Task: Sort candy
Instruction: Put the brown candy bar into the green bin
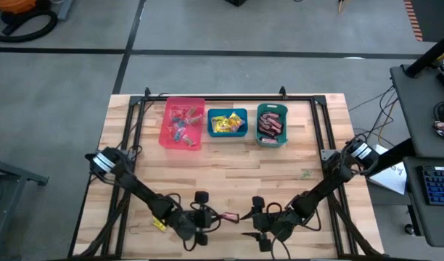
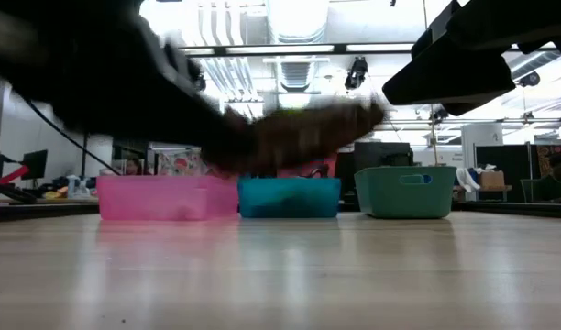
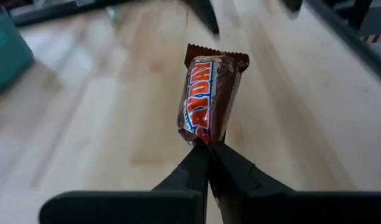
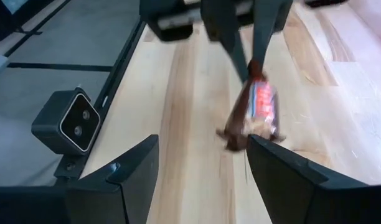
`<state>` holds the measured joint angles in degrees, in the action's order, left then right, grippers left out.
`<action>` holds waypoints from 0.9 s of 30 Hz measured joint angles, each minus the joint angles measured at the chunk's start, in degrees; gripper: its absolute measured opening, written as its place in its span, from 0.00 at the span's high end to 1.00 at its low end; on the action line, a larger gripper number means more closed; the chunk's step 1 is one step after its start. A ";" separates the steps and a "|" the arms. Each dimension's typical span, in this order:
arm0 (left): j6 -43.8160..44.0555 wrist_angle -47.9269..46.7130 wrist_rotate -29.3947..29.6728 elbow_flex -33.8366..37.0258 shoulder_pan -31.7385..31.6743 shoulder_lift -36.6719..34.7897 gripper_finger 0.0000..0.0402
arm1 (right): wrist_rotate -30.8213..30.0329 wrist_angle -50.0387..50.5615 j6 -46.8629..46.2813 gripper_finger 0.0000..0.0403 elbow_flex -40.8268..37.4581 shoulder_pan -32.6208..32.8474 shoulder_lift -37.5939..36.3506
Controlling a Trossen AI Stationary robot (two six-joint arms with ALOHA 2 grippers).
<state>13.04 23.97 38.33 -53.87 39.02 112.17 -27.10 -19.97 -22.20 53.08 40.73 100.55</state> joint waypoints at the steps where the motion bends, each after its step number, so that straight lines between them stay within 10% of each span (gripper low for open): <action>1: -1.11 -0.34 0.02 0.00 -0.18 -1.18 1.00 | -0.03 -0.02 0.47 0.42 0.00 0.00 0.00; 14: -5.48 -19.73 0.17 0.76 -3.95 -15.06 1.00 | -17.44 -0.09 14.88 0.42 -0.02 -0.54 -4.05; 27: -6.35 -19.91 -0.22 0.52 -7.87 -16.03 1.00 | -14.42 0.43 22.26 0.42 2.72 -8.41 -4.66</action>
<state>6.70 4.05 38.11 -53.34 31.15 96.14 -41.51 -19.54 0.05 55.80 32.32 95.90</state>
